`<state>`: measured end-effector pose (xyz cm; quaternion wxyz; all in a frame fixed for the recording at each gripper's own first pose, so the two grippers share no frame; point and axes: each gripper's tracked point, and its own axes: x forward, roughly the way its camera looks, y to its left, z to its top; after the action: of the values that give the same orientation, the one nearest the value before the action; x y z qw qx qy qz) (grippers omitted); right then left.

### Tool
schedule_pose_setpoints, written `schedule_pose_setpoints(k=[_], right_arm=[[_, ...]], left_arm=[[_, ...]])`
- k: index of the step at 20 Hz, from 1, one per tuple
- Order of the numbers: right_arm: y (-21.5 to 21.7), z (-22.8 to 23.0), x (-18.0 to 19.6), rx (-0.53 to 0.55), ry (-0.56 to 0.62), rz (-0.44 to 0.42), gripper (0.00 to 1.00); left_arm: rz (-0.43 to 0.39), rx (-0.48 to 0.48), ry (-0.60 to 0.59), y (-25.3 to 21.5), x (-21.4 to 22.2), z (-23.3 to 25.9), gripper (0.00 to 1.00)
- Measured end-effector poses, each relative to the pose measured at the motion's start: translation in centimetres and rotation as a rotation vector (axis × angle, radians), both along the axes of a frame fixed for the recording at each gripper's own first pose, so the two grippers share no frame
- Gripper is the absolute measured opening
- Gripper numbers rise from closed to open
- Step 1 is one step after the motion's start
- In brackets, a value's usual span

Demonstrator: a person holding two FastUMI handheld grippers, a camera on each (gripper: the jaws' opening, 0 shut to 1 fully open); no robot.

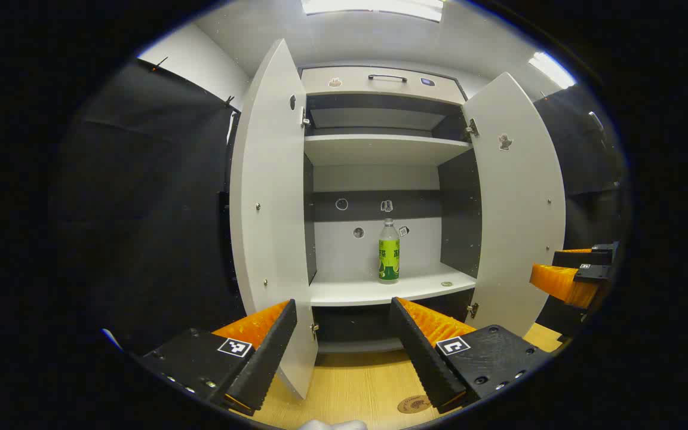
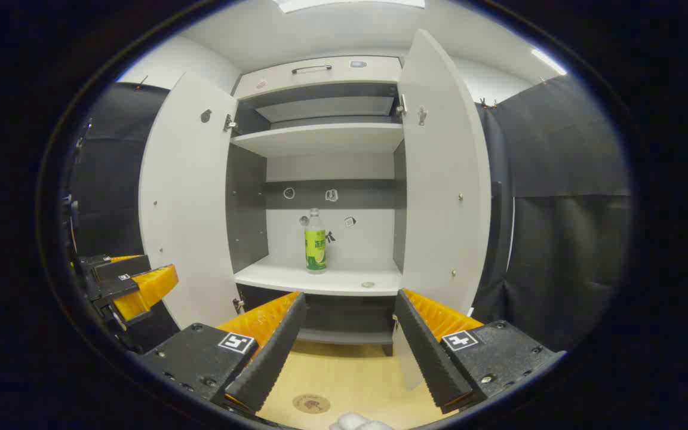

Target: Grasp the bottle in the cabinet with the left hand and place it on the coaster, then close the right door with the right hand and the left door with the left hand.

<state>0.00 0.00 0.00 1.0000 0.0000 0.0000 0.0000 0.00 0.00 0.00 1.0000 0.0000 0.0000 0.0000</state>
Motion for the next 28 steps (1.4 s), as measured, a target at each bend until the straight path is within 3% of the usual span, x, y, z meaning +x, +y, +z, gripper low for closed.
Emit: schedule_pose_setpoints(k=[5, 6, 7, 11, 12, 16, 22, 28], right_arm=[[-0.3, -0.8, -0.7, 0.004, 0.014, -0.013, 0.95], [-0.3, -0.9, -0.7, 0.008, 0.015, -0.014, 0.99], [-0.3, -0.8, -0.7, 0.011, 0.015, -0.018, 0.95], [0.0, -0.6, -0.8, 0.01, 0.007, -0.026, 0.95], [0.1, -0.6, -0.7, 0.007, 0.006, -0.029, 0.99], [0.3, -0.3, -0.4, -0.002, 0.007, -0.02, 0.95], [-0.1, 0.4, 1.4, -0.022, 0.028, 0.019, 0.96], [-0.6, 2.4, 2.9, -0.027, 0.011, 0.044, 0.99]], left_arm=[[0.002, 0.005, -0.002, 0.2, -0.5, -0.3, 0.96], [0.0, 0.006, -0.003, 0.2, -0.5, -0.3, 0.96], [-0.003, 0.008, -0.003, 0.2, -0.6, -0.2, 0.96], [-0.018, 0.007, -0.008, 0.2, -0.4, -0.1, 0.96], [-0.018, 0.008, -0.009, 0.3, -0.3, -0.2, 0.96], [-0.03, 0.0, -0.007, -0.2, 1.0, -0.4, 0.96], [-0.041, -0.012, -0.006, -2.5, 6.8, -0.5, 0.96], [-0.067, -0.039, -0.045, -5.8, 16.9, 0.8, 0.96]])
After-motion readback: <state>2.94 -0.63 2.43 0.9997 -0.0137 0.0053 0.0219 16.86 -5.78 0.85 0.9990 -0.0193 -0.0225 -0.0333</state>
